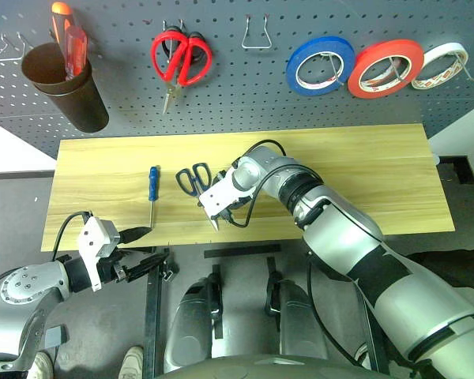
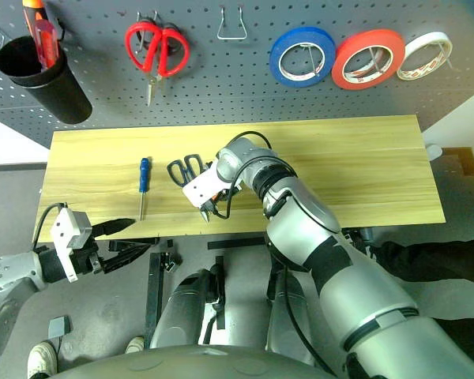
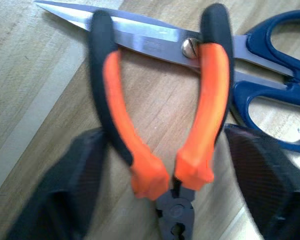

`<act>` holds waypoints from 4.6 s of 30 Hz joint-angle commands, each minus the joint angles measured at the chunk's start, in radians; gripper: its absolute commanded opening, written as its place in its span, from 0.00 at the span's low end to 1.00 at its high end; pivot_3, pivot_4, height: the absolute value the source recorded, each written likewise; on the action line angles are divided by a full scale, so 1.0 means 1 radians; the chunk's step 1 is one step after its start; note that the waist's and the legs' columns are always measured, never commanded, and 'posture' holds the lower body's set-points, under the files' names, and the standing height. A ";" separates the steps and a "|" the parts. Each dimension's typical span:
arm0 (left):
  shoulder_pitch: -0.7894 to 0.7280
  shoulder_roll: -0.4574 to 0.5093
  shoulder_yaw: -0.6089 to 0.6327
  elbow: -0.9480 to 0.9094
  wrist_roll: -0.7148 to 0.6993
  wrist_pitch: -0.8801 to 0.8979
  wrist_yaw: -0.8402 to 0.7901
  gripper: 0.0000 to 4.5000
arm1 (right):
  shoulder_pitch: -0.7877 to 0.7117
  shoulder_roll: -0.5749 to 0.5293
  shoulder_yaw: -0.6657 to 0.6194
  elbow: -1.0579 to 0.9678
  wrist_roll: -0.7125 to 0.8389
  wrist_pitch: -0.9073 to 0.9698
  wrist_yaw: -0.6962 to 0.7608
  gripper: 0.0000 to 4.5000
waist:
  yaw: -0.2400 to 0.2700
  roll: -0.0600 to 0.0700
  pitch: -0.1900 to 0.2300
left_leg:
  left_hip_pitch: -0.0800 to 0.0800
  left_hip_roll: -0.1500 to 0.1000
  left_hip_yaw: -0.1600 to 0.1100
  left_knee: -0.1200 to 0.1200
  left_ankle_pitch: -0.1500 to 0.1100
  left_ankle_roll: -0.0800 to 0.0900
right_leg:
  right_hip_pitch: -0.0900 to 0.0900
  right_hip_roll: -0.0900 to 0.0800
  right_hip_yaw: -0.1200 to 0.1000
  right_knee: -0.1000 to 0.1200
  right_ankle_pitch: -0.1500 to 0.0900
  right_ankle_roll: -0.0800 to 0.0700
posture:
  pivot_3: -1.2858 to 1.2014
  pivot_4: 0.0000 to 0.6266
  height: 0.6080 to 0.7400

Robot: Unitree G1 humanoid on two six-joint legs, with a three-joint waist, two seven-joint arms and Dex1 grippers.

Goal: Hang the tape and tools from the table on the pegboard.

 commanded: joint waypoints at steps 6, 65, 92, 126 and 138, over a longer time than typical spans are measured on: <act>-0.011 -0.011 0.032 -0.019 -0.048 -0.006 -0.009 0.85 | 0.017 -0.004 -0.011 0.019 0.008 0.045 0.032 0.60 | 0.001 0.000 0.000 | 0.000 0.000 0.000 0.000 0.000 0.000 | 0.000 0.000 0.000 0.000 0.000 0.000 | 0.68 0.69 1.00; -0.832 -0.139 -0.035 0.486 -0.095 -0.077 -0.106 0.85 | 0.176 -0.127 -0.835 -1.183 1.008 0.967 -0.493 0.60 | -0.124 -0.022 -0.204 | -0.009 -0.001 -0.005 0.006 0.000 0.001 | 0.003 0.000 -0.009 -0.002 0.003 0.000 | 0.50 0.15 1.00; -0.819 -0.176 0.020 0.453 -0.145 -0.109 -0.062 0.85 | 0.006 -0.013 -0.778 -0.766 0.980 0.613 -0.517 0.60 | -0.139 -0.022 -0.205 | -0.004 -0.003 -0.010 0.006 0.000 0.001 | 0.010 0.000 -0.009 -0.002 0.003 0.000 | 0.53 0.17 1.00; -0.589 -0.098 0.019 0.135 -0.230 0.135 0.081 0.85 | 0.180 -0.261 -0.779 -1.169 1.103 0.891 -0.264 1.00 | -0.108 -0.022 -0.206 | -0.001 -0.002 -0.013 0.007 0.000 0.001 | 0.013 0.000 -0.008 -0.002 0.003 0.000 | 0.54 0.19 1.00; -0.480 -0.201 -0.123 -0.030 -0.167 0.506 0.561 0.85 | 0.451 -0.626 -0.593 -1.341 1.255 1.125 0.292 1.00 | -0.047 -0.021 -0.210 | 0.002 -0.004 -0.016 0.009 0.000 0.001 | 0.019 0.000 -0.007 -0.003 0.003 0.000 | 0.54 0.21 1.00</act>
